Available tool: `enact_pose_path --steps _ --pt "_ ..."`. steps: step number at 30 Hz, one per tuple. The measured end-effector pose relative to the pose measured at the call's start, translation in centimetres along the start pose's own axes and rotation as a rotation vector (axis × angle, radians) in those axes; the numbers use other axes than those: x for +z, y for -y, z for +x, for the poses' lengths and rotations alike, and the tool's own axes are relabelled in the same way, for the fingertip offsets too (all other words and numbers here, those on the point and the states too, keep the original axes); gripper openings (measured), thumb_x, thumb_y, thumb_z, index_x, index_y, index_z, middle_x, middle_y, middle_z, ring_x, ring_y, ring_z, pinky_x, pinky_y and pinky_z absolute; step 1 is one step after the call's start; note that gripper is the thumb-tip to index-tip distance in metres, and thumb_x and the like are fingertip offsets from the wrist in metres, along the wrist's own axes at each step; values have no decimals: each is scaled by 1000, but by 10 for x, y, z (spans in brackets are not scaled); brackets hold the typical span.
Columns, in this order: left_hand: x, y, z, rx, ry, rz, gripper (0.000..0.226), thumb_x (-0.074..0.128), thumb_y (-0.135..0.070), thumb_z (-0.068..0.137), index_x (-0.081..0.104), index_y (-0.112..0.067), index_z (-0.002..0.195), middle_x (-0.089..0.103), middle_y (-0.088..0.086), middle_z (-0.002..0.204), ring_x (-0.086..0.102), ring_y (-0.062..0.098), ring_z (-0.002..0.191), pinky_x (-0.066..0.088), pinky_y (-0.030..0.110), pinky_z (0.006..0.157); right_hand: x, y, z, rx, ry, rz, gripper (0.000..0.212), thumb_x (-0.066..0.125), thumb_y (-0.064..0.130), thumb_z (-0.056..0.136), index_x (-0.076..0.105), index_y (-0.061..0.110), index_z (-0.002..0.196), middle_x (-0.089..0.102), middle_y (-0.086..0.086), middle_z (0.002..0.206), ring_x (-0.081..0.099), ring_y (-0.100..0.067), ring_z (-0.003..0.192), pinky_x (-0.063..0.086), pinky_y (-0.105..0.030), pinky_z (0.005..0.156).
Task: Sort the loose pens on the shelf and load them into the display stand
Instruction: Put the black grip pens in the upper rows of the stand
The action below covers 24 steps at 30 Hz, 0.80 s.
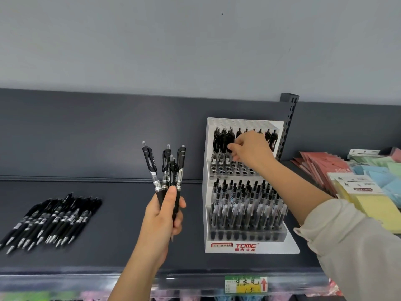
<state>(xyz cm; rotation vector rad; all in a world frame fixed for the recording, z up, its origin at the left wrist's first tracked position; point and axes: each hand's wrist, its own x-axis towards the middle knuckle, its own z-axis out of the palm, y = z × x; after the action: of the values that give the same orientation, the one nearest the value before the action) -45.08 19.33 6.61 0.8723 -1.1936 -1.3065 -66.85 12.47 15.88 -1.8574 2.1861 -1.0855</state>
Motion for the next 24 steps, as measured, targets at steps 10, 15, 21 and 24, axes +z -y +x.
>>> enact_pose_path --steps 10,15,21,24 --pt "7 -3 0 14 15 66 41 54 -53 76 56 -12 80 51 5 59 39 14 48 31 29 48 -13 22 -35 -78 -91 117 31 55 47 89 65 20 77 63 7 67 62 -8 63 49 -25 70" --pt "19 -2 -1 27 39 77 33 61 -39 79 54 -8 90 54 -3 58 43 8 46 34 21 42 0 53 -70 -68 317 372 34 65 47 79 64 17 95 69 3 81 66 -2 64 52 -16 59" --pt "23 0 -1 55 24 113 21 60 -24 87 54 -4 94 52 -2 59 46 6 46 36 19 41 3 48 -78 1 360 536 25 72 23 81 67 4 97 69 -6 79 67 -9 63 57 -19 63" --pt "25 -1 -1 72 -11 112 19 57 -26 90 56 -7 91 54 -5 59 46 6 45 36 19 41 0 46 -80 61 372 687 32 73 14 79 61 4 107 69 -9 87 68 -11 65 58 -21 65"
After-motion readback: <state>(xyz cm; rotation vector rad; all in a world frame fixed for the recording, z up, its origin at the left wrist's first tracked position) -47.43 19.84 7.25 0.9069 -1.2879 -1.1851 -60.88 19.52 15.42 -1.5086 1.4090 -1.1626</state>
